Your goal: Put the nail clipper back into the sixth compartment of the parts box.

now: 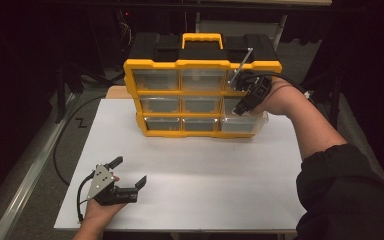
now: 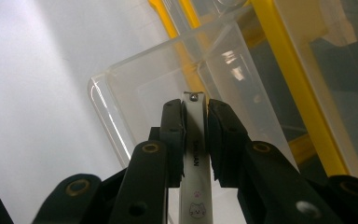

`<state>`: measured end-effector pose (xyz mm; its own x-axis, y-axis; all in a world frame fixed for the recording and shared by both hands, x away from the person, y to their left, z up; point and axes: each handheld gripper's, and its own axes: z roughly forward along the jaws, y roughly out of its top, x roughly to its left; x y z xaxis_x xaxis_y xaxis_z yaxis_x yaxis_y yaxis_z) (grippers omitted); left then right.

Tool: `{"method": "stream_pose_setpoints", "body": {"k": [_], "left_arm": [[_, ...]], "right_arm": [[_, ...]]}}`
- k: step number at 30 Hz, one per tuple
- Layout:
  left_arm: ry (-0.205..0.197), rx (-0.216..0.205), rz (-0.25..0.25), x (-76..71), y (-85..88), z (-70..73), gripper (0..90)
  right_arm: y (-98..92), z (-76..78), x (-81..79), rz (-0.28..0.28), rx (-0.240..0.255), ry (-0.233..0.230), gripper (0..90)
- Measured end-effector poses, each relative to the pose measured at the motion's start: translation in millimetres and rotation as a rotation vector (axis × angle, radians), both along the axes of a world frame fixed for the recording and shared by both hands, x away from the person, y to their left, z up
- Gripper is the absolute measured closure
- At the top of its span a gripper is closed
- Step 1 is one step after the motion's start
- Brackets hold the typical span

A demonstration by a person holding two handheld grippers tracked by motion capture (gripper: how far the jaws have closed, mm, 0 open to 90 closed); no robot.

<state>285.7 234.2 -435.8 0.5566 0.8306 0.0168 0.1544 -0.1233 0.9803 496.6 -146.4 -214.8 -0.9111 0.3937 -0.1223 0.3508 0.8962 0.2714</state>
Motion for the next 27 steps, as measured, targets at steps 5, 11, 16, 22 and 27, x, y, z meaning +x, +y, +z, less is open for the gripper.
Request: {"method": "stream_pose_setpoints", "body": {"k": [5, 11, 16, 22, 27], "left_arm": [[0.001, -0.003, 0.0, 0.2, 0.2, -0.1, 0.3], [0.001, -0.001, 0.0, 0.2, 0.1, -0.1, 0.3], [0.001, -0.003, 0.0, 0.2, 0.4, -0.1, 0.3], [0.005, -0.001, -0.002, 0.6, -0.6, -0.6, 0.3], [0.01, 0.007, -0.012, 0.6, -3.8, -1.4, 0.3]], "right_arm": [[-0.9, 0.0, 1.4, -0.006, 0.006, 0.006, 79.3], [-1.8, 2.4, 1.5, -0.016, 0.028, -0.004, 75.9], [-4.2, 7.0, -0.2, -0.034, 0.048, 0.0, 58.8], [-7.6, 11.1, -8.1, -0.05, 0.046, -0.003, 54.2], [-16.4, 15.6, -14.6, -0.071, 0.051, -0.013, 50.6]]}}
